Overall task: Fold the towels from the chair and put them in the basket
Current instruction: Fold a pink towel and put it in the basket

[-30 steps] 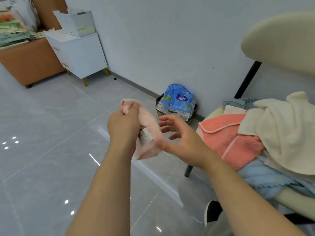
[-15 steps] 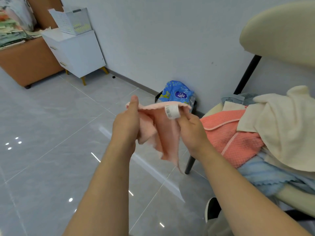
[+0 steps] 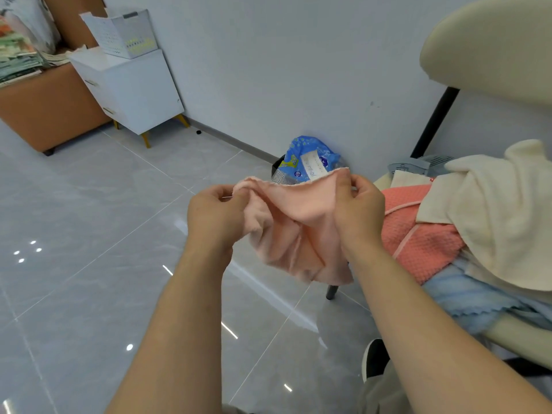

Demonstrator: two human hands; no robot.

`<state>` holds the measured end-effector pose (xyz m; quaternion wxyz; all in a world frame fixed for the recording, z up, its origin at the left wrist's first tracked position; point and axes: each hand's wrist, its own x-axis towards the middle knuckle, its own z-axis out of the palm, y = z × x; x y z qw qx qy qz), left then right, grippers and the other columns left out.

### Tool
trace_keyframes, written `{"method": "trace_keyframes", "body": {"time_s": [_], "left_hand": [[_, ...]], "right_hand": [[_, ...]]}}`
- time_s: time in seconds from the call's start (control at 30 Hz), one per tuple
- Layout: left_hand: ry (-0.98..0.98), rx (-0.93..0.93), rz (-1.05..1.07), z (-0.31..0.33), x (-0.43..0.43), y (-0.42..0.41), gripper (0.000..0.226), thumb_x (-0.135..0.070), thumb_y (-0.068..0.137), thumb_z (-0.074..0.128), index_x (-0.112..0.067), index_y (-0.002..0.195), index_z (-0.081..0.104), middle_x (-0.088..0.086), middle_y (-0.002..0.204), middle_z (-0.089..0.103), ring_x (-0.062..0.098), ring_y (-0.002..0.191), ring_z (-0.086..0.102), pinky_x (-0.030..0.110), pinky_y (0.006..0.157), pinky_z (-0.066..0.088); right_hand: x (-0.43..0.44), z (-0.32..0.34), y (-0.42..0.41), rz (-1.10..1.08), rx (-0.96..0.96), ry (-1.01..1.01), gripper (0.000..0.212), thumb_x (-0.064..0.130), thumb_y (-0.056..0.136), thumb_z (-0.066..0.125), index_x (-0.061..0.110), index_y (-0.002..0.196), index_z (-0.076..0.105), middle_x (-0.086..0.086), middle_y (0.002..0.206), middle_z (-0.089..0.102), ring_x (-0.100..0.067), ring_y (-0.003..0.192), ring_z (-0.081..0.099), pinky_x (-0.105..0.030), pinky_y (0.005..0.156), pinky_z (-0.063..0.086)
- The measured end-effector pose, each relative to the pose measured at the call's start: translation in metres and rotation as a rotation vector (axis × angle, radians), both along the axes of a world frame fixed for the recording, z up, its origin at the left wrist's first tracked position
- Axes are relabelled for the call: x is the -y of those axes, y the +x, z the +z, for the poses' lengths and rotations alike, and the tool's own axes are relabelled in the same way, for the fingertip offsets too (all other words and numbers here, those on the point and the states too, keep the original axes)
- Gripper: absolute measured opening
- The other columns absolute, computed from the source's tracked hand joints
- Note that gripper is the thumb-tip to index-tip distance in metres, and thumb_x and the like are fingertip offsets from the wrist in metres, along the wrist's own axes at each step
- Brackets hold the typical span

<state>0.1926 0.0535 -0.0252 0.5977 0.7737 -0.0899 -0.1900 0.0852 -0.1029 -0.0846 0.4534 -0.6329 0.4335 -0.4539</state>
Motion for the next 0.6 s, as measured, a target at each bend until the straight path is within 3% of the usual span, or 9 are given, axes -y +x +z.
{"method": "trace_keyframes", "body": {"time_s": [0.07,0.17,0.27,0.43,0.6], "left_hand": [[-0.024,-0.073,-0.026,0.003,0.000,0.000,0.018,0.000,0.091,0.059,-0.010,0.098,0.073,0.015,0.094,0.074,0.023,0.079,0.070,0.038,0.079,0.059],[0.022,-0.031,0.003,0.003,-0.001,0.000,0.029,0.005,0.085,0.055,-0.016,0.089,0.075,0.006,0.084,0.074,0.019,0.076,0.068,0.031,0.071,0.058],[0.251,0.201,0.034,0.000,-0.005,0.004,0.026,-0.008,0.082,0.055,-0.027,0.086,0.073,-0.008,0.083,0.072,0.016,0.085,0.068,0.032,0.075,0.057],[0.556,0.518,0.097,-0.005,-0.009,0.004,0.016,-0.028,0.092,0.054,-0.028,0.095,0.069,-0.007,0.089,0.067,0.024,0.092,0.063,0.043,0.085,0.053],[0.682,0.582,0.152,-0.008,-0.014,0.010,0.022,-0.042,0.101,0.047,-0.025,0.099,0.060,-0.002,0.088,0.058,0.025,0.081,0.049,0.037,0.070,0.040]], "right_hand": [[0.001,0.000,0.001,-0.035,-0.022,0.005,0.042,0.033,0.103,0.050,0.019,0.063,0.048,0.008,0.057,0.047,-0.008,0.054,0.040,-0.032,0.059,0.031],[0.004,0.002,0.002,-0.056,-0.013,0.016,0.035,0.031,0.105,0.046,0.015,0.074,0.054,0.008,0.062,0.051,-0.007,0.057,0.043,-0.031,0.061,0.031],[0.006,0.005,0.001,-0.069,0.015,0.030,0.031,0.029,0.106,0.042,0.016,0.081,0.052,0.009,0.067,0.050,-0.006,0.060,0.044,-0.029,0.064,0.031],[0.007,0.009,0.001,-0.064,0.066,0.105,0.038,0.033,0.107,0.037,0.025,0.070,0.040,0.010,0.065,0.043,-0.005,0.058,0.038,-0.031,0.066,0.033],[0.009,0.015,-0.008,0.213,0.129,0.121,0.034,0.039,0.094,0.061,0.020,0.069,0.049,0.013,0.063,0.048,-0.005,0.062,0.043,-0.029,0.063,0.038]]}}
